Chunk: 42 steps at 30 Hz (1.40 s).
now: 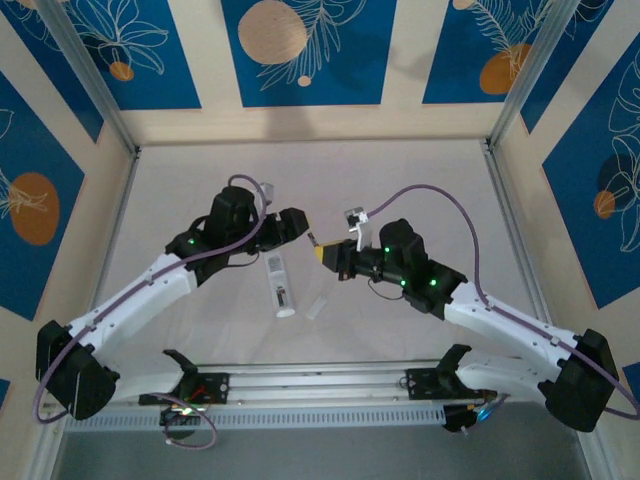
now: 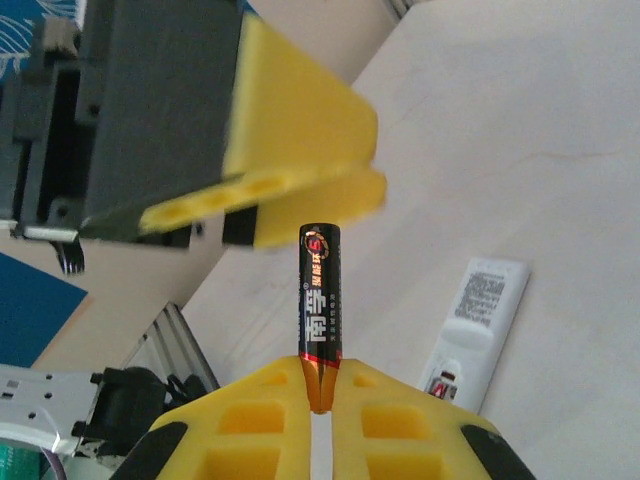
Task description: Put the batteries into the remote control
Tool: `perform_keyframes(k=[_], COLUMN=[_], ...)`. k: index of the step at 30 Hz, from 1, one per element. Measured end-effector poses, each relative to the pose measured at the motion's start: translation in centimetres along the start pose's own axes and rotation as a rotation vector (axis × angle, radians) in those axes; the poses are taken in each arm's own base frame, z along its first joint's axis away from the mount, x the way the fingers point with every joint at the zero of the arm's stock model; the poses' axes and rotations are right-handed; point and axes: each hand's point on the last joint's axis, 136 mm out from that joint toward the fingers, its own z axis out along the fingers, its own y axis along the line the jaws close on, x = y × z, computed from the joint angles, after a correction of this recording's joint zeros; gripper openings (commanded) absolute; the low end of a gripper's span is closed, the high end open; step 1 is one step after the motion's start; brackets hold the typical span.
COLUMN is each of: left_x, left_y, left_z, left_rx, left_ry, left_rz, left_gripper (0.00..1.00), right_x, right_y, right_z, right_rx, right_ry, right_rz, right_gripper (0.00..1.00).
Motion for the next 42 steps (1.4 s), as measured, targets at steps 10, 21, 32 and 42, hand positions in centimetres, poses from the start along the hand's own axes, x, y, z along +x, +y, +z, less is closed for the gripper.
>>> perform_keyframes(k=[10,21,32,42], left_x=[-3.1,-1.5,-0.2,-0.5], left_y=[6.4,7.6,9.4,9.6], left_z=[-2.0,-5.5,-5.6,-5.8], left_rx=[-0.352,-0.328,-0.363,-0.374], left_ry=[-0.1,-0.132,-0.112,-0.12], left_rz=[0.186,0.306,0.334,0.332], left_gripper=[0.81,0.91,0.92,0.94], right_x=[6.1,13.6,16.0,16.7], right_y=[-0.9,-3.7,-5.2,-6.0], right_z=[3.7,8.5,9.6,11.0], right_rx=[0.161,0.409,0.582,0.621], right_ry=[0.277,0.555,0.638,0.661], right_rz=[0.204,0.331,0.35,0.36], right_gripper=[0.05,0.0,0.0,0.0])
